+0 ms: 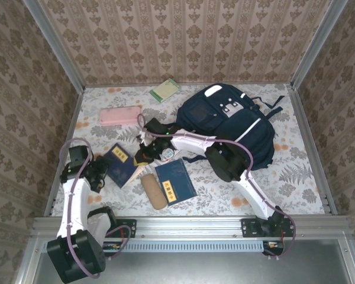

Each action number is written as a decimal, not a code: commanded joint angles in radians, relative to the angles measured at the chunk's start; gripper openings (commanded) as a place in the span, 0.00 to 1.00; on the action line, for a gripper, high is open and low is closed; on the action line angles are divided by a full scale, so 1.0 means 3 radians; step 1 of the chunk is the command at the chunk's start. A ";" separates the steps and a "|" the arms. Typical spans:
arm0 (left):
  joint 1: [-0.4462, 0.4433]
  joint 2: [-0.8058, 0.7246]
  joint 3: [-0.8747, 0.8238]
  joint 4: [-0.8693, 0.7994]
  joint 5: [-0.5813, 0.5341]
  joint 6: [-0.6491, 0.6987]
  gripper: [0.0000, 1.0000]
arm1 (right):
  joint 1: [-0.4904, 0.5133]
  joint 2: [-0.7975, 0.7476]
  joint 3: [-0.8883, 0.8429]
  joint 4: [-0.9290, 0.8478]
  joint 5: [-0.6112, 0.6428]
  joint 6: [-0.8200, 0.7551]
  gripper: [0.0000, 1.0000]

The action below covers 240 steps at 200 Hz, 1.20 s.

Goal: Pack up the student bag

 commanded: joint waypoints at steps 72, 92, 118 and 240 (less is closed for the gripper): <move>-0.0069 0.0851 -0.0058 0.1277 0.1085 -0.0145 0.86 | -0.0336 -0.0457 -0.0841 0.2000 -0.0440 0.1761 0.00; -0.0125 0.0952 -0.0106 0.1598 0.1151 -0.0236 0.85 | -0.0335 -0.0459 -0.0935 0.2186 -0.0472 0.1869 0.00; -0.0143 0.1146 -0.0160 0.1884 0.1105 -0.0358 0.81 | -0.0337 -0.0466 -0.1057 0.2395 -0.0489 0.1976 0.00; -0.0237 0.1034 -0.0122 0.2209 0.0948 -0.0793 0.02 | -0.0438 -0.0688 -0.1396 0.2279 -0.0339 0.1850 0.34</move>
